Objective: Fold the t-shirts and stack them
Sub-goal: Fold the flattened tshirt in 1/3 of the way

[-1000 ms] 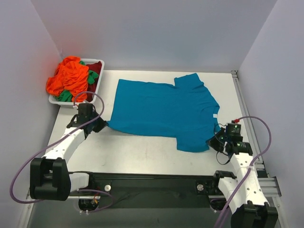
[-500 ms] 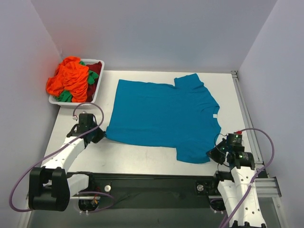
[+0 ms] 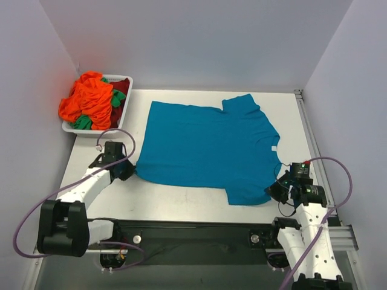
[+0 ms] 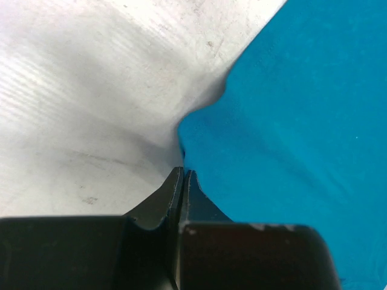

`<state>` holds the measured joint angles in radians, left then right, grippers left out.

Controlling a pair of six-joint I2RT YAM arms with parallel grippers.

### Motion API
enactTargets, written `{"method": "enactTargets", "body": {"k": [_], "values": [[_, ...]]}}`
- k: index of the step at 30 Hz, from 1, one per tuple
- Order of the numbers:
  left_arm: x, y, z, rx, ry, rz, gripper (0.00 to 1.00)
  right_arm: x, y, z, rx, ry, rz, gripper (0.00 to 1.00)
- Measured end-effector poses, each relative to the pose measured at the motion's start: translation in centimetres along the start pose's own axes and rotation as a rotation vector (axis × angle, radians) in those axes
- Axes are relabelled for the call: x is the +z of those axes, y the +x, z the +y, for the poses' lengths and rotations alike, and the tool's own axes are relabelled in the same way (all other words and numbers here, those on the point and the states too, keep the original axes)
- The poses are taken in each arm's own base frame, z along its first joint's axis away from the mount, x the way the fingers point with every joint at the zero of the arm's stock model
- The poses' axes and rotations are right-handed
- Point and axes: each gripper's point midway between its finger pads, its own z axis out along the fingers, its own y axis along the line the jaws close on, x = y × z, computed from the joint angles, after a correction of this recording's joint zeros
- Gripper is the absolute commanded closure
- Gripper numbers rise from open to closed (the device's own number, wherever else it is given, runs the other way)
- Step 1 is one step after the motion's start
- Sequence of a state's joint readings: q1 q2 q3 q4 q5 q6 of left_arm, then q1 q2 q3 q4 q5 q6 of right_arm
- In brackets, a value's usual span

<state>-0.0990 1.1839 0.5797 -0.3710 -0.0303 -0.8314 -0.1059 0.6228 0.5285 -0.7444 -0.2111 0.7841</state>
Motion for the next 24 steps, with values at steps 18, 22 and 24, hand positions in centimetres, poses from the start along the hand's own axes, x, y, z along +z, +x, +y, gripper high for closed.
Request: {"method": "enactTargets", "body": {"k": [18,22,24], "values": [[3.4,-5.1,-9.1,0.016,0.033,-0.014,0.98,2.9,-7.6,6.5,-0.064,0.015,-0.002,1.00],[4.6,-5.5,-9.8,0.012,0.017,-0.002,1.00,3.9,-9.1,8.0,-0.077,0.018,0.005,1.00],[5.2,-5.5,-9.9,0.010,0.009,0.005,1.00,4.4,-9.6,8.5,-0.079,0.015,0.012,1.00]]}}
